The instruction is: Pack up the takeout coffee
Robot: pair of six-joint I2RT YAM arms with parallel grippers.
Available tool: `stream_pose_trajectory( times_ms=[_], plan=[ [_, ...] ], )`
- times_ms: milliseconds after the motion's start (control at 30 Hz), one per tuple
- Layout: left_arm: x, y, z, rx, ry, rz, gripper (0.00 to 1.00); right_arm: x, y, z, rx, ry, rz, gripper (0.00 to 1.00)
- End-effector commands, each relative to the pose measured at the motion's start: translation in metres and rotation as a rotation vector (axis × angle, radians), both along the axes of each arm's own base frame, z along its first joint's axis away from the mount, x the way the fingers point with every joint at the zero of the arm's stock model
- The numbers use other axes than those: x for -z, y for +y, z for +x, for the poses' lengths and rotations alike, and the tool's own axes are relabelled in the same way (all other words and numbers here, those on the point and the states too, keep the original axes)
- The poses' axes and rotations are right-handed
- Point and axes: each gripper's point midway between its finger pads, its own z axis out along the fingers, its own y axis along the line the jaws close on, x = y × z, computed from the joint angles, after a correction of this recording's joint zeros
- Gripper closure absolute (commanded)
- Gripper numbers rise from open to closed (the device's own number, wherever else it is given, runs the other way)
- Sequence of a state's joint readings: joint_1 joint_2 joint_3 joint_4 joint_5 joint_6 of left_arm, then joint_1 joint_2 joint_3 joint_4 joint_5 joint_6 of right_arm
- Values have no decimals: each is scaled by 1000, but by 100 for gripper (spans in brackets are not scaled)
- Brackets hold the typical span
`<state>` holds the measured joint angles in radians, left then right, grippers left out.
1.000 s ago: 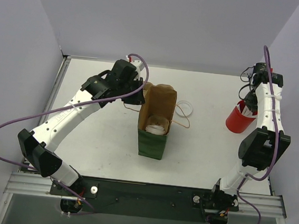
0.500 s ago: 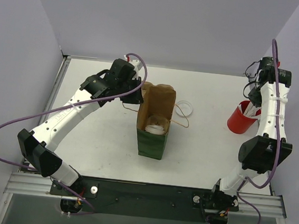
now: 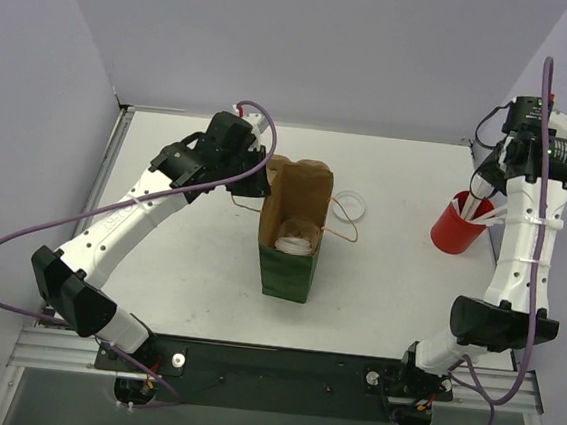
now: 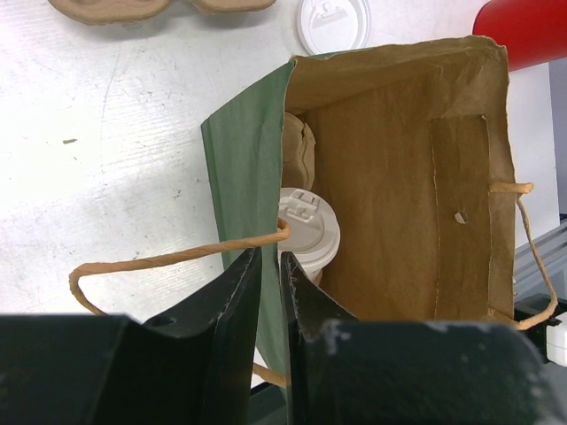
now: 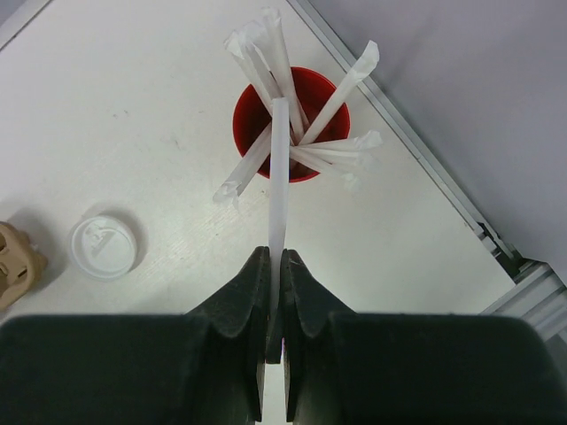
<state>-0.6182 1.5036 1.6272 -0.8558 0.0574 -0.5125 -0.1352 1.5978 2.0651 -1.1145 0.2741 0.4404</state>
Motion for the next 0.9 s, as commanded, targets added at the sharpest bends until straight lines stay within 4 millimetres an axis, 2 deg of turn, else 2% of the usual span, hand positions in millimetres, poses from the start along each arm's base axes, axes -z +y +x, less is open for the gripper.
stream_pose_trajectory(
  times_ms=[0, 267, 300, 367, 533, 700, 733, 867],
  plan=[
    [-31, -1, 1, 1, -78, -73, 74, -22, 8, -23, -17, -32, 4, 100],
    [-33, -2, -1, 4, -77, -87, 74, -28, 20, -41, -54, -38, 40, 100],
    [-34, -1, 0, 1, -82, -88, 72, -34, 24, -44, -69, -66, 48, 100],
    [-36, -1, 0, 1, -90, -91, 69, -38, 38, -47, -118, -94, 84, 100],
    [-45, -1, -1, 4, -110, -107, 63, -66, 80, -60, -256, -217, 159, 100],
    [-53, -2, 0, 8, -124, -120, 62, -87, 116, -72, -368, -345, 290, 100],
    [-55, -2, 0, 8, -125, -122, 62, -90, 129, -74, -416, -361, 323, 100],
    [-59, -2, 1, 0, -135, -129, 62, -117, 156, -86, -521, -468, 413, 100]
  ],
)
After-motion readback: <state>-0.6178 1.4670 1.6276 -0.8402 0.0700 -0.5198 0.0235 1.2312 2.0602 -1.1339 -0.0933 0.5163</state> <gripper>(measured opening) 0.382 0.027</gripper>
